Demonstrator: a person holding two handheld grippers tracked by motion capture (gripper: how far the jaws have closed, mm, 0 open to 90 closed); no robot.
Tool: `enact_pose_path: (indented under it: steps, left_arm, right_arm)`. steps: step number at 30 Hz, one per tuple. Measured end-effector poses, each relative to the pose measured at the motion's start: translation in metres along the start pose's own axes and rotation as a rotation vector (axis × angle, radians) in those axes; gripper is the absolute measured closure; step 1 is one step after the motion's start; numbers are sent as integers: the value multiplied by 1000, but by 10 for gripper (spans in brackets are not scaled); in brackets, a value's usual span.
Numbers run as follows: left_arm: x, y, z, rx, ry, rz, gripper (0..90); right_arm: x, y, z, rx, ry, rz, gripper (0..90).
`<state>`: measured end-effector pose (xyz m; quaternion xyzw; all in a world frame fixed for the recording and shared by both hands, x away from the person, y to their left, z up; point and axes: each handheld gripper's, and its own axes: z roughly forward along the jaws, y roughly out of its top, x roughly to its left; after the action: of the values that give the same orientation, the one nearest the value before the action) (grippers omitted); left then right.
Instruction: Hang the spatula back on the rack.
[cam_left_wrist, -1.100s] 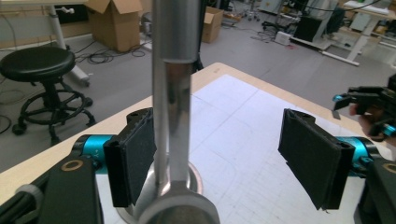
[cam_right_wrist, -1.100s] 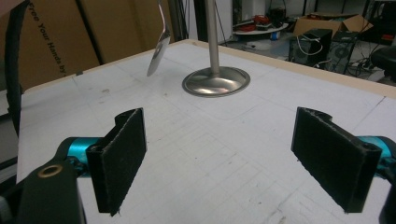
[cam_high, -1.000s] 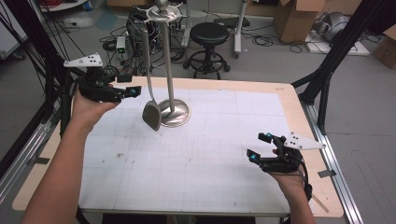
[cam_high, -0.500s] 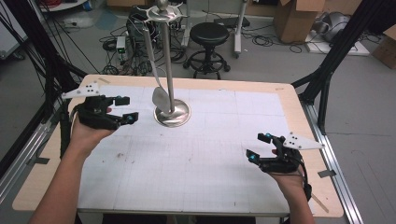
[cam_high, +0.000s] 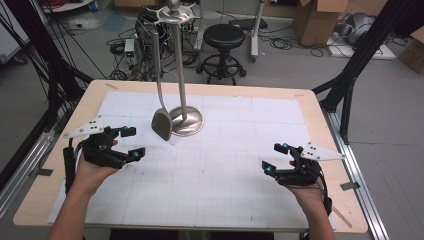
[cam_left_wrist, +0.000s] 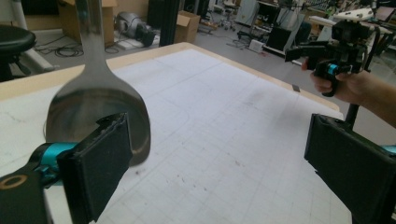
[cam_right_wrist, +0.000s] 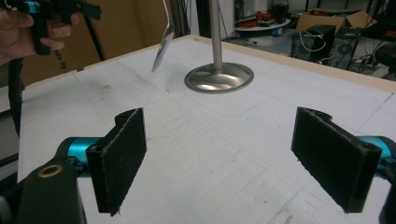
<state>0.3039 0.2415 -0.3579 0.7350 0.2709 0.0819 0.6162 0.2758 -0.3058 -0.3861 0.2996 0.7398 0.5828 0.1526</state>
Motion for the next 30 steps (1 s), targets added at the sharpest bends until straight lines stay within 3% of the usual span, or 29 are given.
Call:
enact_pose_path:
  steps: [8,14,16,20,30]
  left_arm:
    - [0,-17,-1,-21,2,11,62]
    - [-3,-23,3,3,13,15,16]
    - [-2,-28,5,4,13,2,17]
    - [2,-37,9,35,20,20,16]
    - [11,-44,13,23,7,8,16]
  right_arm:
    - [2,-1,3,2,18,3,172]
    - [-1,-5,5,-5,22,9,172]
    - [-2,-6,6,-2,24,16,173]
    - [-3,-9,9,14,25,18,172]
    - [-6,-13,11,33,15,25,173]
